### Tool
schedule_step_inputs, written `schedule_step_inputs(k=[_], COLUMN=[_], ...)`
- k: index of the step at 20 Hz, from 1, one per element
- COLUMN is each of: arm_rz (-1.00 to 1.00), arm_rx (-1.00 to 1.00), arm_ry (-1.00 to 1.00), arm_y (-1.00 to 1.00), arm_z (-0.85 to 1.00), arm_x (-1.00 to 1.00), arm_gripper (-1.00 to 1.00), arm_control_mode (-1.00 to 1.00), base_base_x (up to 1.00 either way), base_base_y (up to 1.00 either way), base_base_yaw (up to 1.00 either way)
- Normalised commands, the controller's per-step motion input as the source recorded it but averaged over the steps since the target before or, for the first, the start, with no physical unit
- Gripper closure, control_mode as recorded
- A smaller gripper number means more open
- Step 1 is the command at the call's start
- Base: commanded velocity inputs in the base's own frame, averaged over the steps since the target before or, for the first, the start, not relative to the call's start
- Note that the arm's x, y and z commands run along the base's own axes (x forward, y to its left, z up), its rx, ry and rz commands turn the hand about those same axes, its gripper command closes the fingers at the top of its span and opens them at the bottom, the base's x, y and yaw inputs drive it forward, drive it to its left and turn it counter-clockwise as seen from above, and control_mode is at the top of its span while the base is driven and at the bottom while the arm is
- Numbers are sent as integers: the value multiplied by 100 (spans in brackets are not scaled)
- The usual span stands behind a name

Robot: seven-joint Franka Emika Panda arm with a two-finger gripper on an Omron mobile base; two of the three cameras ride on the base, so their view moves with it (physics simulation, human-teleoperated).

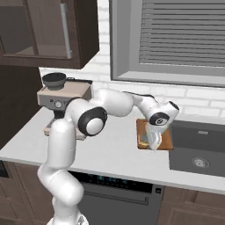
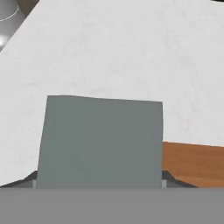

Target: Pick up the sponge from the counter and clean the cutting board by briefly scrubbing or pressing down on the cutting board. Once finished, release the sponge.

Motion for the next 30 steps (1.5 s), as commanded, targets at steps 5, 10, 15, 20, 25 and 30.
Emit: schedule_step_inputs(k=[5,10,15,20,25,30], arm_rz=[-21,-8,19,30,35,39], arm_rx=[-9,-19,-17,-3,0,1], arm_ry=[-41,-19,1,7,0,0], arm_y=[100,100,68,20,-13,-8], arm_z=[0,47,72,57,-8,-12], arm_x=[-92,-10,65,87,9,0], arm_gripper=[100,100,100,-100,-100,-100], arm_control_mode=[-100,-100,-100,-100,-100,-100], base_base_x=[0,0,0,0,0,0], base_base_y=[0,0,0,0,0,0], base_base_yaw=[0,0,0,0,0,0])
